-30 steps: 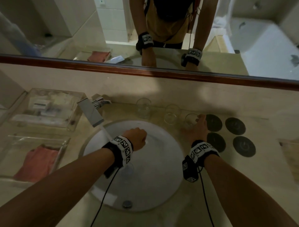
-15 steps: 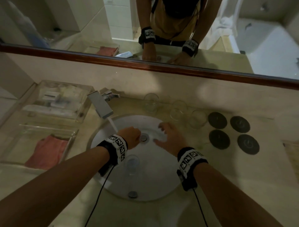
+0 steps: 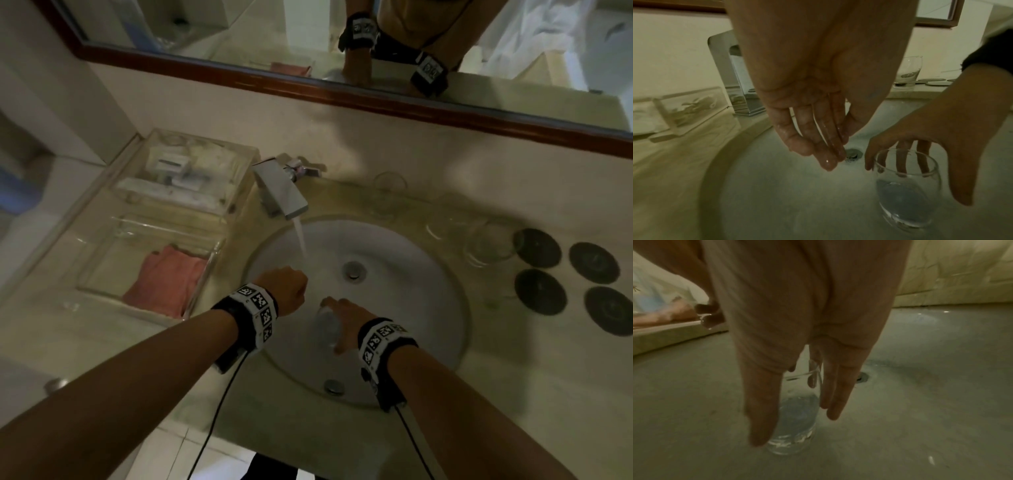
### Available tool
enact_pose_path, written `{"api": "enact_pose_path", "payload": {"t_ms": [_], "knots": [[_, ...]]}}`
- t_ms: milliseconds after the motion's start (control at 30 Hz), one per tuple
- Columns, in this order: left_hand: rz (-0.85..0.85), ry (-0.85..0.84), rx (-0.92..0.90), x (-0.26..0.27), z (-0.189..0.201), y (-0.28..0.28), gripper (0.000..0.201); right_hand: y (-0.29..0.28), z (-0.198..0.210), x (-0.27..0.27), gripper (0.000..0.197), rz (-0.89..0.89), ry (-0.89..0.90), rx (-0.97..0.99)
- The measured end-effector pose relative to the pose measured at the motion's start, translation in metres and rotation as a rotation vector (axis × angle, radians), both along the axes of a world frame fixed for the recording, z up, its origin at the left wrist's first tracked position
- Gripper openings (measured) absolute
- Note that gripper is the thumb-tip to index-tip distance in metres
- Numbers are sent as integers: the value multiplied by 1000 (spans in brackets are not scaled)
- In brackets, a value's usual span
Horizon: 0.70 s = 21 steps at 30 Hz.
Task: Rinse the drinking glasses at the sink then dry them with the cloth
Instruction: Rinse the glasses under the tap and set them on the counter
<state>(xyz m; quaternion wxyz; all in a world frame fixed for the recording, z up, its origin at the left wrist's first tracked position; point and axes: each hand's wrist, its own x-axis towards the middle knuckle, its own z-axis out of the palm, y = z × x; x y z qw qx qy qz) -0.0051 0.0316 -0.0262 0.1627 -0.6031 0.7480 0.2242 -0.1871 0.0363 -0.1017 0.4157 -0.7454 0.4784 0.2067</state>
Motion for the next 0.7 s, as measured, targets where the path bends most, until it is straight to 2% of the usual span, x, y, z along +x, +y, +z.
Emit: {"api": "enact_pose_path", "payload": {"t_ms": [100, 267, 400, 467, 533, 567, 633, 700], "knots": [[7, 10, 19, 8, -6, 1, 21, -2, -8, 6, 90, 1, 30, -27], [14, 40, 36, 20, -8, -1, 22, -17, -5, 13, 87, 23, 55, -12], [31, 88, 17, 30, -4, -6, 22, -31, 4, 12, 79, -159, -123, -59], [63, 201, -21, 35, -4, -9, 31, -37, 9, 15, 76, -310, -240, -98], [1, 402, -103, 40, -3, -12, 44, -46, 14, 22, 77, -445, -314, -159], [-75, 449, -157, 42, -4, -15, 48, -51, 17, 27, 79, -487, -338, -187], [-200, 401, -195, 44, -2, -22, 52, -60, 23, 35, 81, -541, -401, -219], [-249, 302, -146, 44, 3, -29, 55, -68, 30, 41, 81, -552, -451, -225]]}}
